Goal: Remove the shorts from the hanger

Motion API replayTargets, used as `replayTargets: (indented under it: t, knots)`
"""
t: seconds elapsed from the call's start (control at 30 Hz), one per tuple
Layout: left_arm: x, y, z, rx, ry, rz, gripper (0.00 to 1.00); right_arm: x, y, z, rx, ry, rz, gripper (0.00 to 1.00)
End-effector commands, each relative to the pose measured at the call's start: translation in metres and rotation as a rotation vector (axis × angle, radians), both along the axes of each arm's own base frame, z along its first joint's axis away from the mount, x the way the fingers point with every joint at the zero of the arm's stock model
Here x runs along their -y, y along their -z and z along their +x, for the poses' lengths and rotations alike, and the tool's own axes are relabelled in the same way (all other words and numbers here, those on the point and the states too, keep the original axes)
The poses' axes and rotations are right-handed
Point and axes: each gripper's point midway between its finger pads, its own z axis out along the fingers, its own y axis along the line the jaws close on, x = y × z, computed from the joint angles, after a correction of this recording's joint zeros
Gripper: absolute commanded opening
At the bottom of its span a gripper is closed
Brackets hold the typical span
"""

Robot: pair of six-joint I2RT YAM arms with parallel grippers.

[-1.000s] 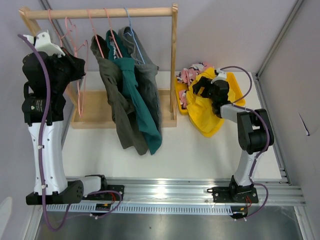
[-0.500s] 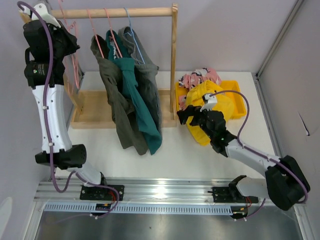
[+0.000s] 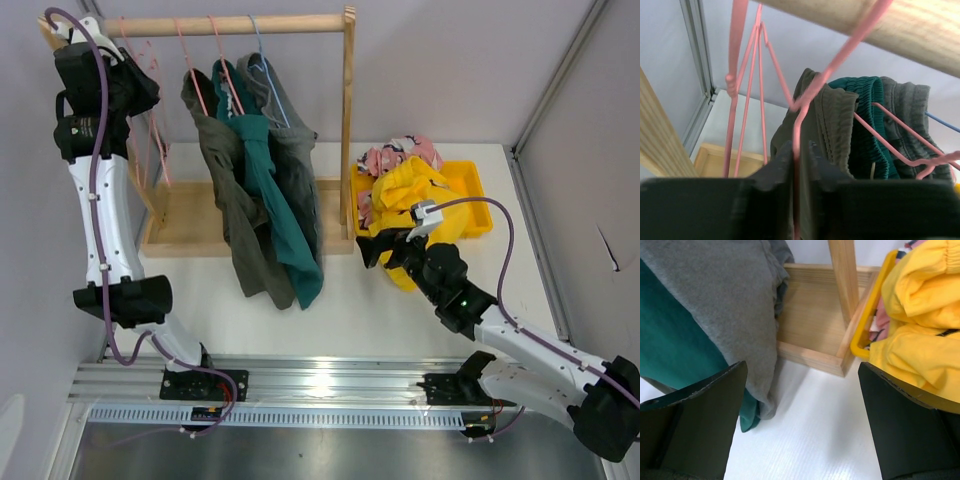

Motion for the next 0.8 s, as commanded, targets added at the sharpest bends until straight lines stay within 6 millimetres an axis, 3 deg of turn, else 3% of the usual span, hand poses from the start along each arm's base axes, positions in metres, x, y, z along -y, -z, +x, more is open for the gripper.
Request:
replayTargets:
  t: [0.0, 0.07, 0.3, 0.4, 0.5, 0.67, 0.77]
  knots:
    - [0.003, -0.021, -0.013, 0.062, 0.011, -0.009, 0.32, 0.010, 0.001, -0.002, 0.000, 0.033, -0.032, 0.99]
    - [0.003, -0.025, -0.017, 0.071, 0.010, -0.005, 0.43, 0.012, 0.003, -0.005, -0.006, 0.034, -0.035, 0.99]
    - [0.003, -0.023, -0.024, 0.064, 0.009, -0.011, 0.45, 0.024, 0.001, -0.016, -0.008, 0.046, -0.026, 0.99]
    - [0.005, -0.029, -0.034, 0.073, 0.008, -0.014, 0.49, 0.029, -0.003, -0.021, -0.002, 0.049, -0.021, 0.99]
    - [0.012, -0.047, -0.052, 0.115, 0.021, -0.015, 0.54, 0.033, -0.005, -0.026, 0.002, 0.052, -0.016, 0.99]
    - [0.042, -0.071, -0.085, 0.186, 0.135, -0.053, 0.49, 0.034, -0.009, -0.033, 0.005, 0.045, 0.002, 0.99]
    - [0.062, -0.078, -0.090, 0.213, 0.203, -0.059, 0.49, 0.031, -0.008, -0.036, 0.003, 0.039, 0.004, 0.99]
